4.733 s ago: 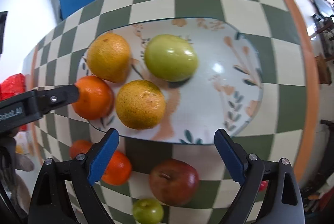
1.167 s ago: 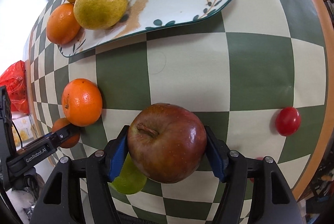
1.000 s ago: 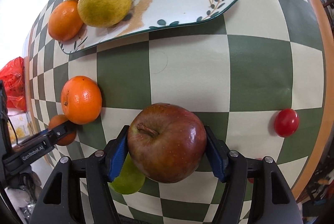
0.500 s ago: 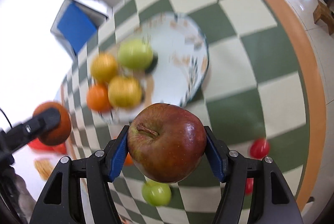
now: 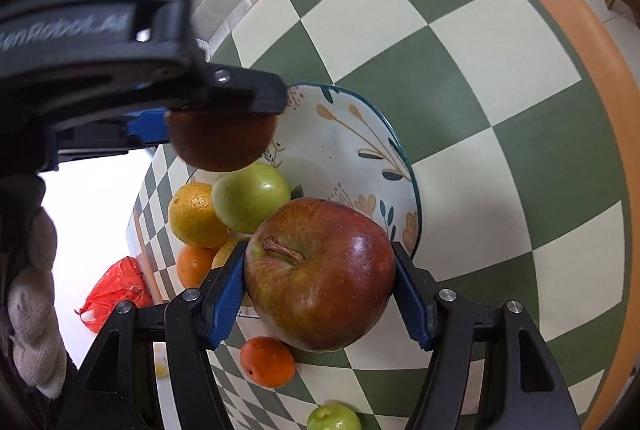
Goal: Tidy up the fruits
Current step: 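Place the brown fruit and red apple on the plate with both tools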
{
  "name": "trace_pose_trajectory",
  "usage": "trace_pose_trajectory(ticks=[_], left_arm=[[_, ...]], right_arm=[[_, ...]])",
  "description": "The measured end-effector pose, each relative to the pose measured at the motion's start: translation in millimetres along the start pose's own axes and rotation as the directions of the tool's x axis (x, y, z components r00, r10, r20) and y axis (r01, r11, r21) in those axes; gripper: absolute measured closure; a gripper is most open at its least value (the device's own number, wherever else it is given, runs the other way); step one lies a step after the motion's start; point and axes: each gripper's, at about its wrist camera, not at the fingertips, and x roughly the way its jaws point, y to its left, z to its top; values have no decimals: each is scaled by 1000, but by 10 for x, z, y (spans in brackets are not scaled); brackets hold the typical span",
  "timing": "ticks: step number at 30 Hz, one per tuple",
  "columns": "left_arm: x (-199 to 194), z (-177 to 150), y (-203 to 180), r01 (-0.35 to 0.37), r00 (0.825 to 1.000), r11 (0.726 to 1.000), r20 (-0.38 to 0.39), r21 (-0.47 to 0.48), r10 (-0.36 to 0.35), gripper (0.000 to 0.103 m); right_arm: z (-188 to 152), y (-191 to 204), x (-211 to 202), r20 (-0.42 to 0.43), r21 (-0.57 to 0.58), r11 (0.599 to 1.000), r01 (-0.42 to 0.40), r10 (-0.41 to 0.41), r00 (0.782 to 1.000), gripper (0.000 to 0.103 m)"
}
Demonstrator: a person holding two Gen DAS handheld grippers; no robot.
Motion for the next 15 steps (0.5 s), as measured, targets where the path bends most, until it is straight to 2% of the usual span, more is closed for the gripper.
trace_pose_trajectory(ticks=[4, 5, 7, 8, 9, 10, 13, 15], left_arm=[[69, 1, 36, 25, 999, 999, -33, -19, -26, 50], [76, 9, 56, 32, 999, 999, -28, -25, -33, 46], [11, -12, 100, 49, 999, 998, 3, -33, -49, 26], [-16, -24, 123, 56, 998, 998, 12, -38, -56, 12], [-63, -41, 158, 61, 998, 997, 27, -47, -60, 9], [-97, -54, 193, 61, 997, 997, 41, -51, -58, 9], [-229, -146, 321, 68, 994, 996, 87, -65, -62, 9], [-325, -268, 429, 66, 990, 994, 133, -83, -55, 9]], right_arm=[[29, -60, 96, -30, 23, 1000, -20, 21, 999, 33], [33, -64, 117, -41, 29, 999, -29, 30, 999, 33], [25, -70, 135, -50, 47, 998, -42, 44, 998, 31], [31, -72, 132, -53, 49, 998, -42, 45, 998, 30], [41, -75, 123, -56, 51, 998, -42, 44, 997, 28], [46, -68, 91, -61, 52, 997, -59, 62, 996, 22], [70, -48, 8, -69, 22, 999, -27, 28, 997, 20], [65, -15, -40, -68, -1, 1000, 5, -5, 998, 14]])
